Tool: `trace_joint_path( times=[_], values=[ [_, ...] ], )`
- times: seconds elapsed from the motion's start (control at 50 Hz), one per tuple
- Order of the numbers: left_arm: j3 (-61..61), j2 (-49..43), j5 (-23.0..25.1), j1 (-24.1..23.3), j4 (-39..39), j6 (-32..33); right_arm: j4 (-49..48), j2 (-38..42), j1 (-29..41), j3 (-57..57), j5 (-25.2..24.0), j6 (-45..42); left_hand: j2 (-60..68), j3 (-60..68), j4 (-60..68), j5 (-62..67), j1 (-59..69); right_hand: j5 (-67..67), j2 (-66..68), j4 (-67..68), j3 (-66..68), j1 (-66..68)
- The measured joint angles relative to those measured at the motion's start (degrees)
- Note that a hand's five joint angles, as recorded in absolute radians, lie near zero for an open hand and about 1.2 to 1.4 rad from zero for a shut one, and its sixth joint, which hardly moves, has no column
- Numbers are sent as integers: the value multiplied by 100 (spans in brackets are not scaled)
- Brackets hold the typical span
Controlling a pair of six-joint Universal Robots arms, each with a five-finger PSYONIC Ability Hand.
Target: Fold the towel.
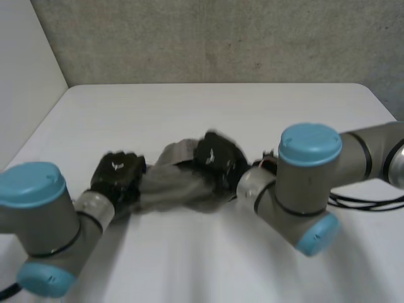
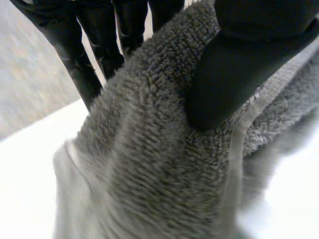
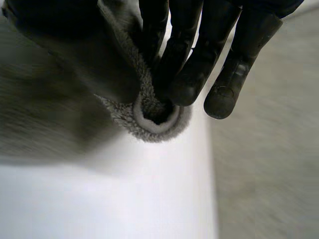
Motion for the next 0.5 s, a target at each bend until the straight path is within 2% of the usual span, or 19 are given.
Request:
trace_joint_path(
  times=[0.08, 0.1, 0.14, 0.2, 0.3, 0.4, 0.5],
  values=[
    [579, 101, -225, -109, 203, 224, -537, -228, -3, -364, 736, 496, 125, 120, 129, 35, 26, 5, 0, 0, 0, 1],
    [839, 239, -352, -176, 337, 277, -835, -457, -10, -455, 1044, 810, 147, 151, 157, 35, 26, 36, 0, 1, 0, 1],
    [1149, 463, -532, -260, 524, 311, -1202, -836, -23, -498, 1362, 1260, 158, 161, 169, 35, 26, 94, 39, 1, 0, 2],
    [1545, 849, -816, -371, 877, 322, -1571, -1451, -58, -425, 1672, 1934, 173, 178, 181, 35, 26, 146, 86, 2, 0, 63],
    [1787, 1220, -1078, -496, 1309, 313, -1322, -1979, -115, -178, 1755, 2435, 176, 189, 194, 35, 26, 152, 149, 2, 0, 63],
    [1511, 1222, -1127, -702, 1431, 311, -148, -2074, -128, 160, 1536, 2447, 182, 198, 195, 35, 26, 169, 196, 2, 0, 92],
    [891, 926, -1093, -813, 1373, 333, 849, -1910, -162, 643, 1113, 2313, 182, 200, 196, 35, 26, 179, 195, 2, 0, 116]
  ],
)
